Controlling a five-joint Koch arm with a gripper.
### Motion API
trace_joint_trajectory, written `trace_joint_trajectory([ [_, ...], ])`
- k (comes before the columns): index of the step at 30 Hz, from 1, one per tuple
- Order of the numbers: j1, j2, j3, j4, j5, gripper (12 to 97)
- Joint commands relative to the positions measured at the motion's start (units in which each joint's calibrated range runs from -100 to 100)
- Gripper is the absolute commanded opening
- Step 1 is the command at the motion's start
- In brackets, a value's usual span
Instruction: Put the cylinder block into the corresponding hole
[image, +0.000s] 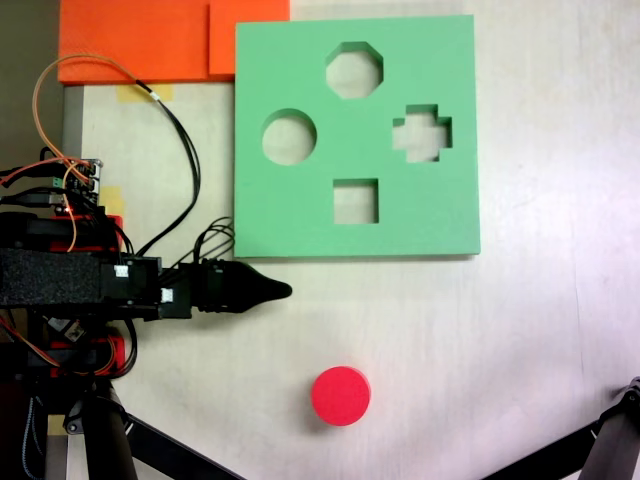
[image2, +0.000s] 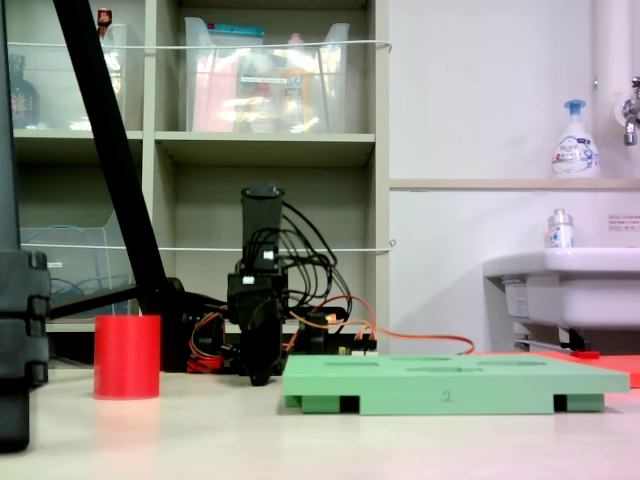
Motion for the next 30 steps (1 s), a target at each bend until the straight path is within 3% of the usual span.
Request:
trace_joint_trajectory([
  [1,-0.4,-0.4,-1.1,-5.6,0.0,50.5],
  [20,-0.6,-0.4,-1.1,-5.5,0.0,52.5],
  [23,-2.7,-0.4,-1.1,2.9,0.8,53.1],
  [30,-6.9,-0.4,-1.1,39.8,27.6,53.1],
])
